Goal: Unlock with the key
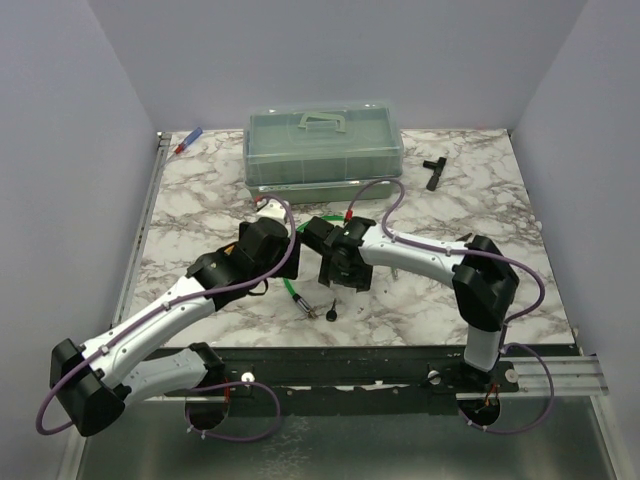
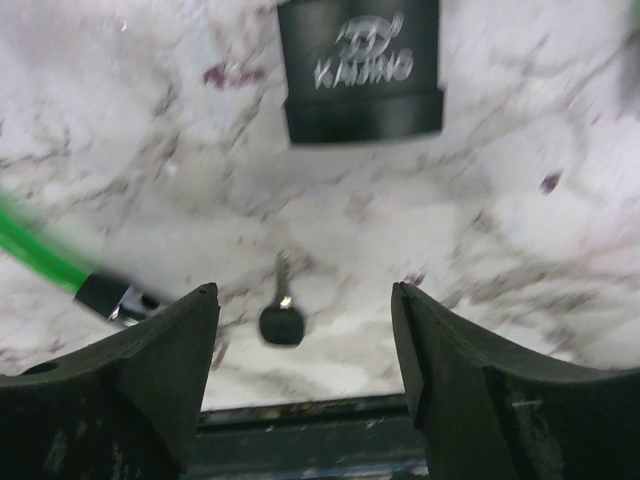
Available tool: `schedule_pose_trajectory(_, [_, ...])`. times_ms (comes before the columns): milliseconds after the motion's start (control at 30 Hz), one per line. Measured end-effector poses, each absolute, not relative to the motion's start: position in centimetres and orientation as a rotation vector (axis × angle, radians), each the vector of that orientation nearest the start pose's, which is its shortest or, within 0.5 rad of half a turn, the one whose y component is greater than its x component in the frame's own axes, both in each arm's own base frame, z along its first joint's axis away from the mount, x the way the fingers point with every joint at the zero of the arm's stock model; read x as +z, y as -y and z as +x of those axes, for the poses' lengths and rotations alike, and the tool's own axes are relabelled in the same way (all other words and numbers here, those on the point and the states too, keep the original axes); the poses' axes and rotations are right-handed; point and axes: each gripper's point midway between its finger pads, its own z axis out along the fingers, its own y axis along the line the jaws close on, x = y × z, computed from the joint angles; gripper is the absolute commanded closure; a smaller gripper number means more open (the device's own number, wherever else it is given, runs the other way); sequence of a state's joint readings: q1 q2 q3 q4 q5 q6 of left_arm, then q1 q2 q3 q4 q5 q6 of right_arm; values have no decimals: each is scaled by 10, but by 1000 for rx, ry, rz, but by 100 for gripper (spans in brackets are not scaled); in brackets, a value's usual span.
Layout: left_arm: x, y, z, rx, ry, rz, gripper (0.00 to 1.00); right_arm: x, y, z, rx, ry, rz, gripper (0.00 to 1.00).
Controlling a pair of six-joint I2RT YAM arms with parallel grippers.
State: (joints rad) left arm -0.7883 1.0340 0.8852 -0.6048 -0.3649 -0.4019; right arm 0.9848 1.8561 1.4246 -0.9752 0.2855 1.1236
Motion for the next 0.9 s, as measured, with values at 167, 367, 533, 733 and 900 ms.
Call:
schedule_pose_trajectory(167, [170, 157, 226, -177, -2269, 260, 18, 59, -304, 197, -56, -2813, 390, 35])
schedule_pose_trajectory(367, [164, 149, 223, -135, -2289, 256, 18, 46, -304, 189, -71, -2816, 487, 37])
schedule_pose_trajectory(533, [174, 139, 233, -83, -2232, 160, 14, 24, -305, 157, -82, -2863, 423, 30])
schedule_pose_trajectory(733, [204, 121, 234, -92, -2114, 38, 13, 34, -311, 158, 40, -2838, 419, 35])
schedule_pose_trajectory(900, [222, 109, 232, -107, -2045, -31, 13, 38, -319, 163, 100, -2826, 388, 42])
